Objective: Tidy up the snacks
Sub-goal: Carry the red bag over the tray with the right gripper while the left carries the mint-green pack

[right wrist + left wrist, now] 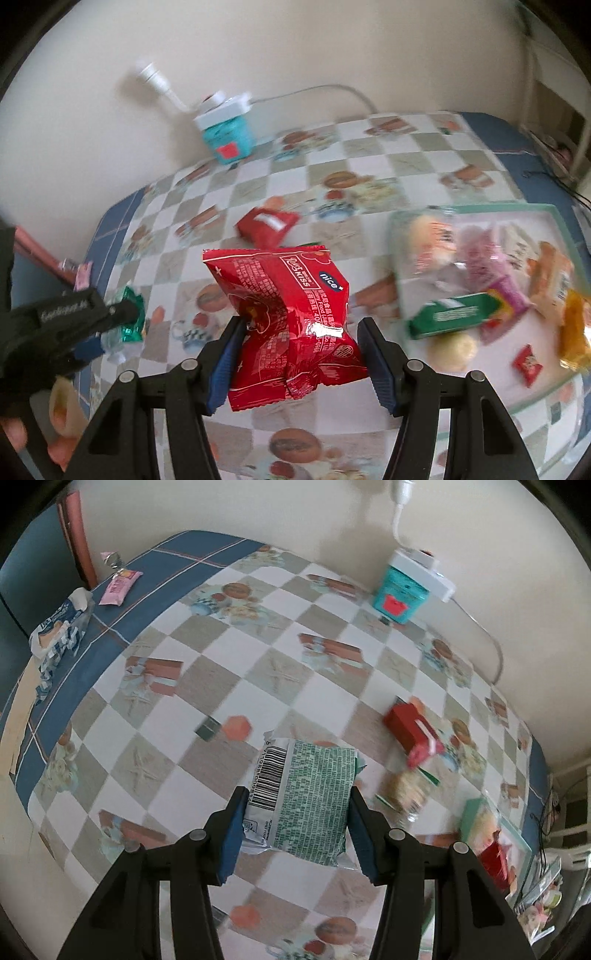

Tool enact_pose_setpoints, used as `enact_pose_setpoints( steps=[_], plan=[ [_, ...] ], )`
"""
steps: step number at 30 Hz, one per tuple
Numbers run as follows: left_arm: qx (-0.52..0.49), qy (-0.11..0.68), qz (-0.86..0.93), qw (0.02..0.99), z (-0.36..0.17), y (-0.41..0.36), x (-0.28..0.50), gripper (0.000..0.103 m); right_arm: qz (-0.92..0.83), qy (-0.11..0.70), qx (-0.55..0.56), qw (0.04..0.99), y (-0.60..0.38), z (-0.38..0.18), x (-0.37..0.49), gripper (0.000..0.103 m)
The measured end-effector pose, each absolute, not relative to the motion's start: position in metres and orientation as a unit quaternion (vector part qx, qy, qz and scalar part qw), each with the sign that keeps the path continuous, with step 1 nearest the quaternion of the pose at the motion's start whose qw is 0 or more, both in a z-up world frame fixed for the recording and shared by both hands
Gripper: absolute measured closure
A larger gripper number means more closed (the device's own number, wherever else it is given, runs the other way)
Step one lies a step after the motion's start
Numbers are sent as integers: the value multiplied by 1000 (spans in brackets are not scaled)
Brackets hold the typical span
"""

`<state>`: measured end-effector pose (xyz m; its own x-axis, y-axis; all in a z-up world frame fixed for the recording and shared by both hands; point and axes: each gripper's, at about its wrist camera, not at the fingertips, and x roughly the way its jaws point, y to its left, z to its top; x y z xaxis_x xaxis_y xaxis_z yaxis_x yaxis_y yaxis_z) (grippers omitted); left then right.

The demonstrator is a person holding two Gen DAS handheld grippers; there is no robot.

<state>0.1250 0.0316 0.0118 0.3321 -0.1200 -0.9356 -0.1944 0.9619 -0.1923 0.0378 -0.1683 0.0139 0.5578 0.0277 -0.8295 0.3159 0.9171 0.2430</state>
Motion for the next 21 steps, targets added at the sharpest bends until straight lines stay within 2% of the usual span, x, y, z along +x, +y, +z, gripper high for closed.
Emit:
enact_pose_setpoints(
  steps=[21],
  plan=[
    [-69,555,-71,826,37,-114,113,49,-215,402,273,847,-322,30,-4,38]
  ],
)
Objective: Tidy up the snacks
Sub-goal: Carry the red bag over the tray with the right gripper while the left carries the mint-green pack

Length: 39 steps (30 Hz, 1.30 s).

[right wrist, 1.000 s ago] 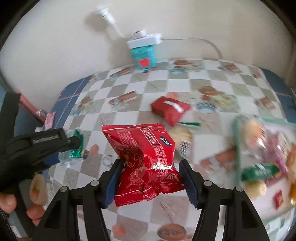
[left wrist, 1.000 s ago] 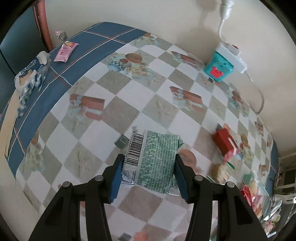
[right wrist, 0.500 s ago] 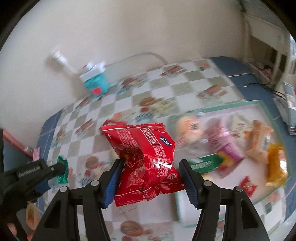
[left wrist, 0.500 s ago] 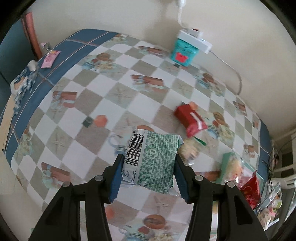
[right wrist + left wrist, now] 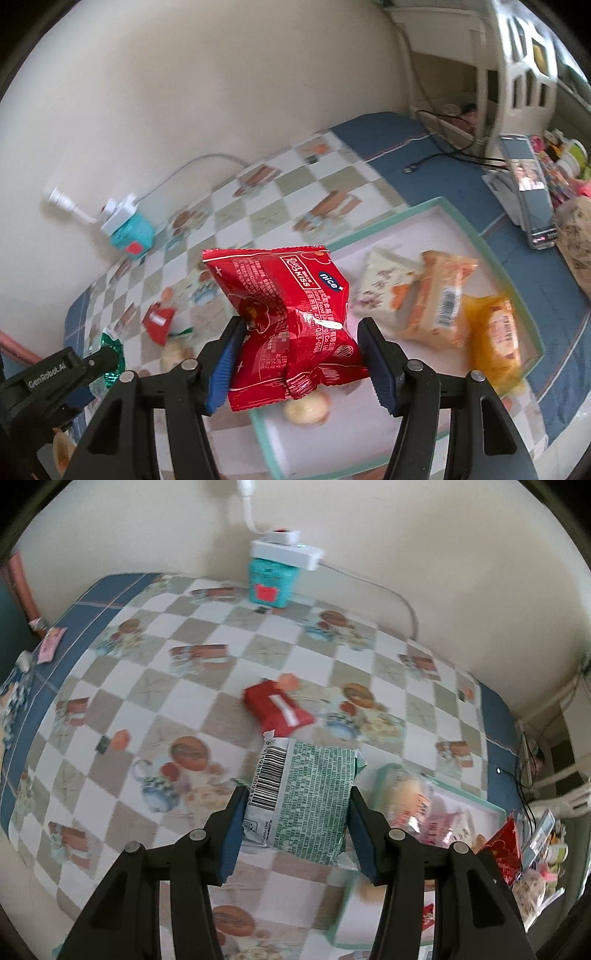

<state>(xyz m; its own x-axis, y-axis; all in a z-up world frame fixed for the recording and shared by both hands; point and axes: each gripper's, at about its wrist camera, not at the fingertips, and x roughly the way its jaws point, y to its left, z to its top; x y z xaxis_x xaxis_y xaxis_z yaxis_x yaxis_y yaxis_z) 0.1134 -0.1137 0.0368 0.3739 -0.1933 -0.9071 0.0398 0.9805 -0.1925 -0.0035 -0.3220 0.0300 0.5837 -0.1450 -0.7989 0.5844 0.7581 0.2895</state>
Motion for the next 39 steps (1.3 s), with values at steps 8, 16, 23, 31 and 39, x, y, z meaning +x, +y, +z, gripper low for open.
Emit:
enact_pose_setpoints(
  steps=[8,16,23,31,39],
  plan=[
    [-45,551,-128,824,33,-162,107,49,-258,391,298,832,-372,24,-20,38],
    [-6,554,-174,814,20,-206,97,49,-271,401,313,817,-391,7,-21,38],
    [20,563,-201,801,3,-231,88,49,-284,413,313,807,-397,-5,-21,38],
    [15,581,-210,786,-10,-236,87,49,-289,429,302,801,-394,-12,-16,37],
    [11,578,-224,785,-7,-238,85,49,-291,428,297,802,-394,-10,-17,37]
  ],
)
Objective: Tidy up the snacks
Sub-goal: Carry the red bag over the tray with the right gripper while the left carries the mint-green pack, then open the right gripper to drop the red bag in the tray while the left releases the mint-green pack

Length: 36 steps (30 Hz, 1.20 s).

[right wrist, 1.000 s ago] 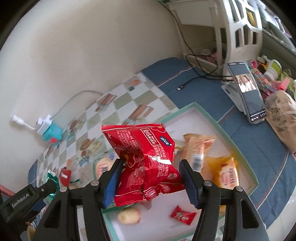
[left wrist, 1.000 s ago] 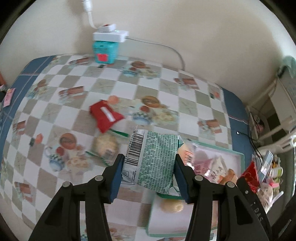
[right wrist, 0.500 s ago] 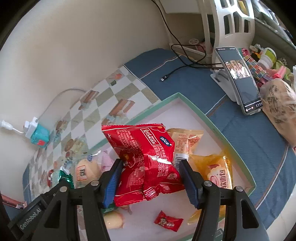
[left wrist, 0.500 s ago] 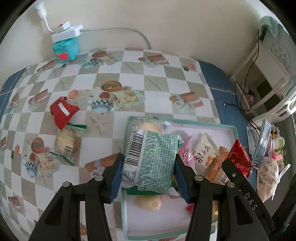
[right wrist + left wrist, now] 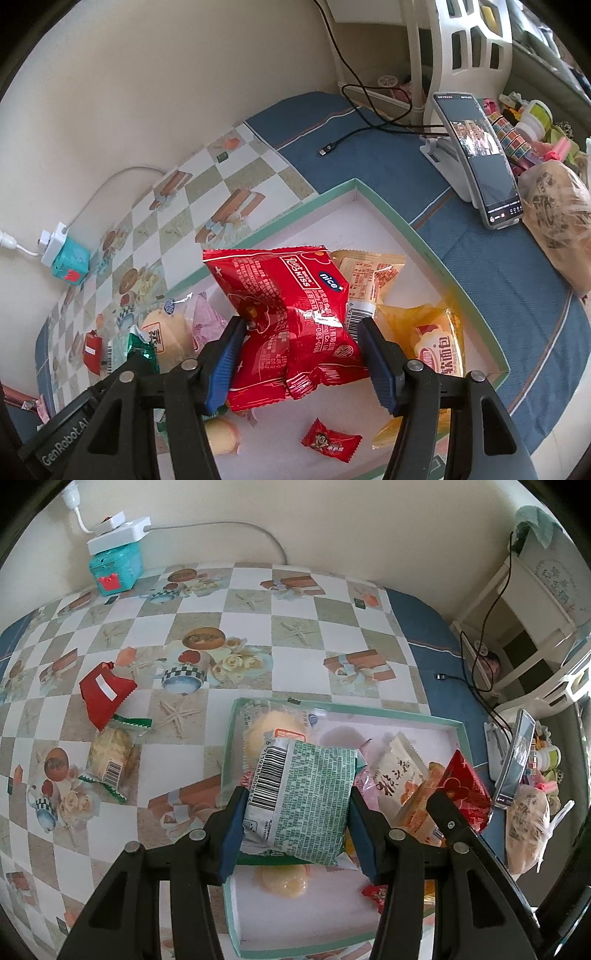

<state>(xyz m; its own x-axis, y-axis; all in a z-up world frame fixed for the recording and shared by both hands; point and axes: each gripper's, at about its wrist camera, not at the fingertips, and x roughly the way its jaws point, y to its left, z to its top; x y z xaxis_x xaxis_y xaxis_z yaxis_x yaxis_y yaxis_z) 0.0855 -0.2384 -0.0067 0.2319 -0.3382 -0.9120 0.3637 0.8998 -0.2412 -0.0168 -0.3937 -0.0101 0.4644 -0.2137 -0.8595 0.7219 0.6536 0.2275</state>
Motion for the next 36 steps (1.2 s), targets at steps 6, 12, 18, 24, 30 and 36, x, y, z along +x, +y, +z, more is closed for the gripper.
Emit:
enact_pose_setpoints(
  steps=[6,12,18,24,30,36],
  plan=[
    [8,581,-234,779,-10,-243,84,49,-293,427,300,801,-395,-9,-18,37],
    [7,587,-235,775,-12,-246,83,48,-299,430,304,796,-397,-11,-20,37],
    [-5,582,-234,779,-4,-238,86,37,-296,438,304,793,-397,-15,-16,37],
    [-13,578,-217,786,3,-227,92,37,-295,444,302,790,-397,-17,-15,36],
    [-10,575,-182,797,6,-214,100,22,-298,454,292,787,-395,-19,-11,31],
    [-2,585,-149,797,-3,-202,107,17,-305,463,283,782,-395,-21,-11,24]
  ],
)
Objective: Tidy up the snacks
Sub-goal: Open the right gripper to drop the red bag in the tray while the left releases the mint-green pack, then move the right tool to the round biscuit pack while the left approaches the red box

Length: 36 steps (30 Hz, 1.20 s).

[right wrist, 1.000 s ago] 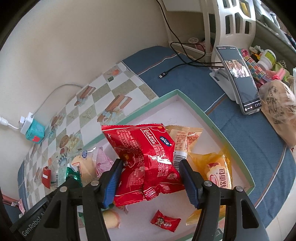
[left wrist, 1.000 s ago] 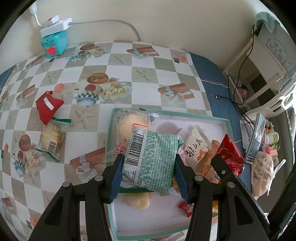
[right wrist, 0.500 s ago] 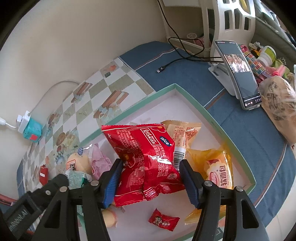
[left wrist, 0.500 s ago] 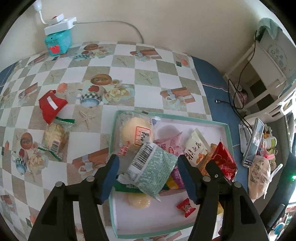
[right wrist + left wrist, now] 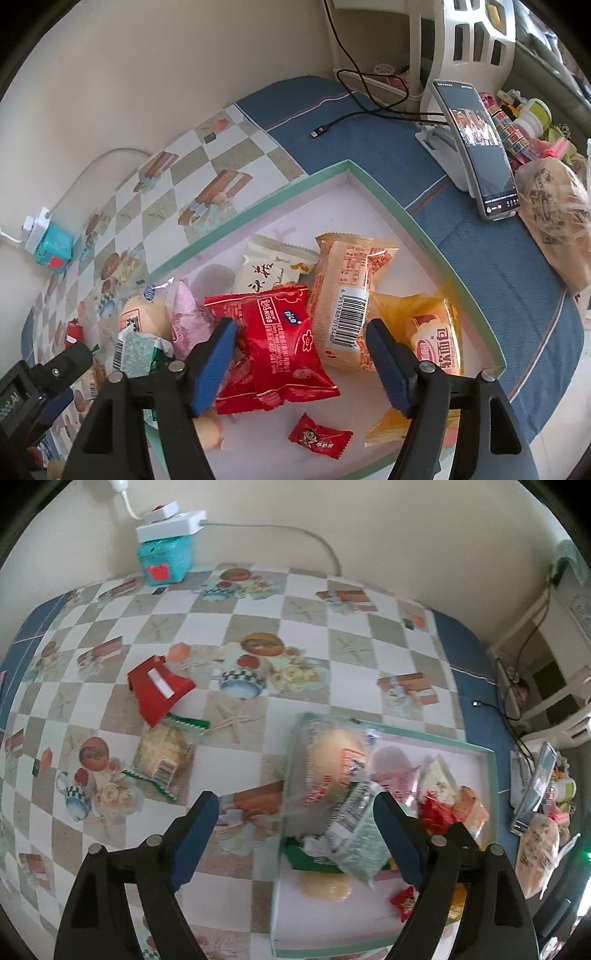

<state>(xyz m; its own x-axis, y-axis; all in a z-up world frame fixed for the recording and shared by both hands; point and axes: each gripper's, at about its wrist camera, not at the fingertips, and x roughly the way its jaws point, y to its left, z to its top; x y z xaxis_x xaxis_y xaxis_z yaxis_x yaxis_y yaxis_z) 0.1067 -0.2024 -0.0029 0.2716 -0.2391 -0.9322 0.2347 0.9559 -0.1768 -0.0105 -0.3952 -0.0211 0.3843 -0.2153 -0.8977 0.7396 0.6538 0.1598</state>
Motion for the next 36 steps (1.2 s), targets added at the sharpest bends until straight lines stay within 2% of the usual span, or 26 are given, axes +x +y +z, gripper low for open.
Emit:
enact_pose_setpoints(
  steps=[5,10,25,36],
  plan=[
    [8,589,-115,800,-10,-193,111,12,-312,471,276,778,-396,-24,-9,17],
    [7,599,-87,796,-19,-183,117,5,-313,471,269,780,-394,-23,-9,3],
    [26,591,-74,803,-16,-178,120,5,-311,487,267,771,-388,-19,-8,0],
    [41,576,-88,812,3,-158,126,5,-290,483,270,781,-365,8,-2,0]
  ],
)
